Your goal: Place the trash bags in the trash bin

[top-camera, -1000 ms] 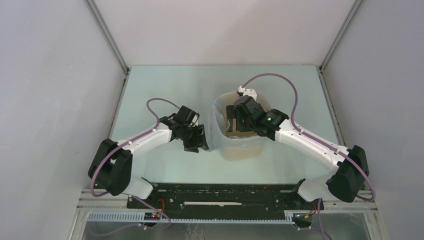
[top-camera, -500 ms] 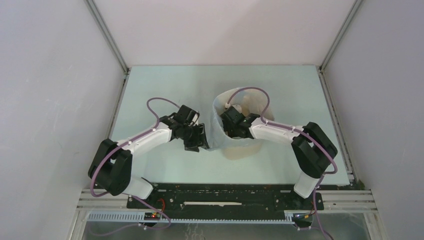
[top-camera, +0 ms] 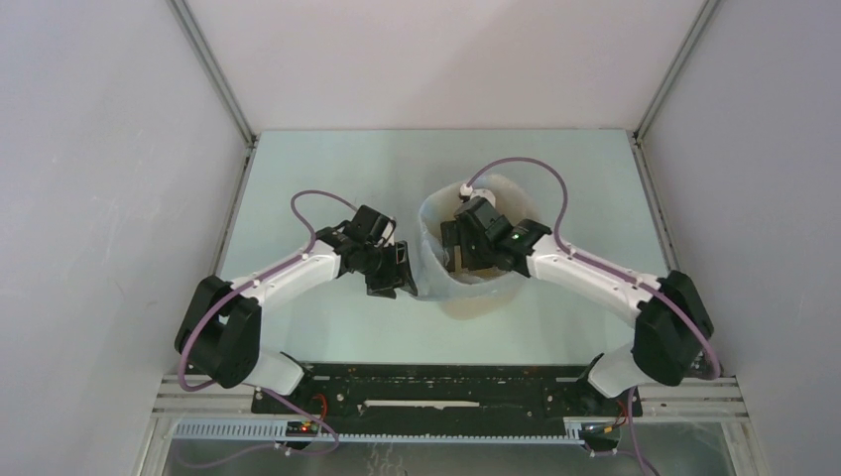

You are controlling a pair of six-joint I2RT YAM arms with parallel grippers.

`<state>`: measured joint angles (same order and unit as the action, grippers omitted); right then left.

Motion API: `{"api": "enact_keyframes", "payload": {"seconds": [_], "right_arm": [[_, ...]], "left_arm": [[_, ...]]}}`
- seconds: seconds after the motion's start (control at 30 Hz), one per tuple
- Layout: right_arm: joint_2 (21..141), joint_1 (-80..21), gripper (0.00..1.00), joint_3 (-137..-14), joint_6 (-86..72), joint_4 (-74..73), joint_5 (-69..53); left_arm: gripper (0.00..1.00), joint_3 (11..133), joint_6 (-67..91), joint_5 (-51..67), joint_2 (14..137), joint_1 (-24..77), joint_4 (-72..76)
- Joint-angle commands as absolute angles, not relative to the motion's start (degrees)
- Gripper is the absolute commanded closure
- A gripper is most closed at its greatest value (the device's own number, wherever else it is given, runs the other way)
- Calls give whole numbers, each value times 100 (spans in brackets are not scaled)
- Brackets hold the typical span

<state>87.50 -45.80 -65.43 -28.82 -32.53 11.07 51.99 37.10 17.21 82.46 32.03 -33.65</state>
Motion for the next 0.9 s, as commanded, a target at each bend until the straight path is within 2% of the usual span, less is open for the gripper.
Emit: {"api": "enact_keyframes", "payload": {"seconds": [0.0,0.4,0.63,0.87], "right_arm": [[8556,-4467,6,-6519,-2716,-3275,1274],[10075,-4420,7,-6491,-2751,-2606,907],[9449,-4445,7,-7187,-2720,-3528,1137],[8856,-4632,5,-8680,-2600,-5152,1229]], "left_arm": [[39,5446,3674,1840,8161,3252,-3327],[38,5446,3831,1891,8136,3350,-3243],[36,5431,3824,1838,8104,3384,-3252],[32,5516,3697,1650,8062,3384,-3309]]}}
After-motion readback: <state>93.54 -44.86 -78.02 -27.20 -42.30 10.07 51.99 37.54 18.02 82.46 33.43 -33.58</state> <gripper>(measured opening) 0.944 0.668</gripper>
